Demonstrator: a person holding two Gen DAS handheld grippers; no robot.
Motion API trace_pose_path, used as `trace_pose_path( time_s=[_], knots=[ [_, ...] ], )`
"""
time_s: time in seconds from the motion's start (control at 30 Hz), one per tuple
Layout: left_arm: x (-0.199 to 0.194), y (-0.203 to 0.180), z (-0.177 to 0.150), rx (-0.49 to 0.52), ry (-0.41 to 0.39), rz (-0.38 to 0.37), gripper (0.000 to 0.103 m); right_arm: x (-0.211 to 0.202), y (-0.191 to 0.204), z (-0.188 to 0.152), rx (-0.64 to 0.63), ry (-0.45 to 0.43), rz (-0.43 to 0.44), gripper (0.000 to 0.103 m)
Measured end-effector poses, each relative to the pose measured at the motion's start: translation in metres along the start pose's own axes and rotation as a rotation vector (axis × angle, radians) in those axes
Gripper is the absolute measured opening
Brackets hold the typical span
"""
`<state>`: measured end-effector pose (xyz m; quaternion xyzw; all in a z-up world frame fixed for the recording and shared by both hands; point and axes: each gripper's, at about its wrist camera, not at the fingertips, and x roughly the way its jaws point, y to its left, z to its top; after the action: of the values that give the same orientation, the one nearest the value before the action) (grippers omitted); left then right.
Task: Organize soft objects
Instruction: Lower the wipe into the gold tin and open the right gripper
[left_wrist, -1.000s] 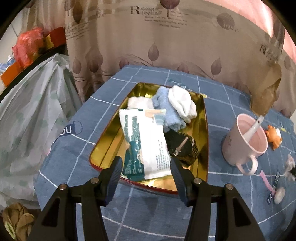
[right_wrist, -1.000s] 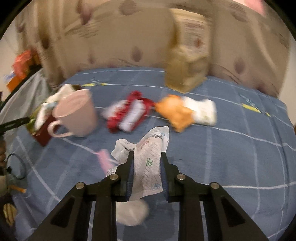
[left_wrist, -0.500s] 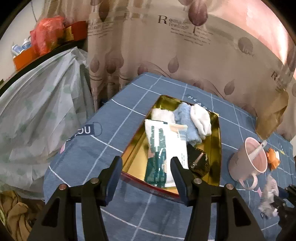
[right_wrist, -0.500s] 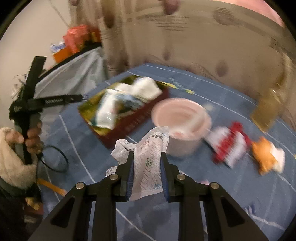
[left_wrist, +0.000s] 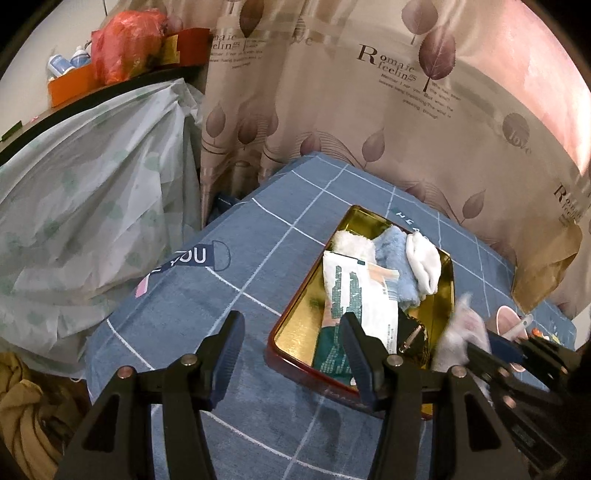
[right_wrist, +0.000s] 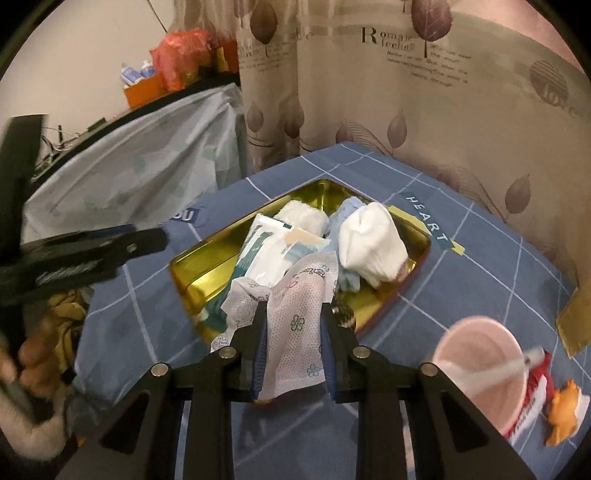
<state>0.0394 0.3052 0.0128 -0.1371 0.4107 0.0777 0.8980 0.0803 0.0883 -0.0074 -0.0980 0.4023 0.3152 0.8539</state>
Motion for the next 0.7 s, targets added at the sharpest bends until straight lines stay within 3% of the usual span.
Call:
trace_pose_path(
  time_s=[0.3, 0.4, 0.47, 0.7],
  knots=[
    [0.005, -0.003, -0.002, 0.011, 0.013, -0.023, 0.055, 0.058, 0.005, 0.014, -0.021, 0.088, -0.065, 0.031],
    [0.005, -0.004, -0.002, 0.011, 0.013, -0.031, 0.055, 0.059, 0.008, 0.014, -0.031, 0.078, -0.079, 0.046],
    [0.007, -0.003, -0.002, 0.008, 0.016, -0.034, 0.055, 0.057, 0.008, 0.015, -0.035, 0.073, -0.074, 0.064],
    [0.007, -0.004, -0.003, 0.012, 0.018, -0.034, 0.055, 0.027, 0.007, 0.019, -0.019, 0.013, -0.053, 0.066]
  ],
)
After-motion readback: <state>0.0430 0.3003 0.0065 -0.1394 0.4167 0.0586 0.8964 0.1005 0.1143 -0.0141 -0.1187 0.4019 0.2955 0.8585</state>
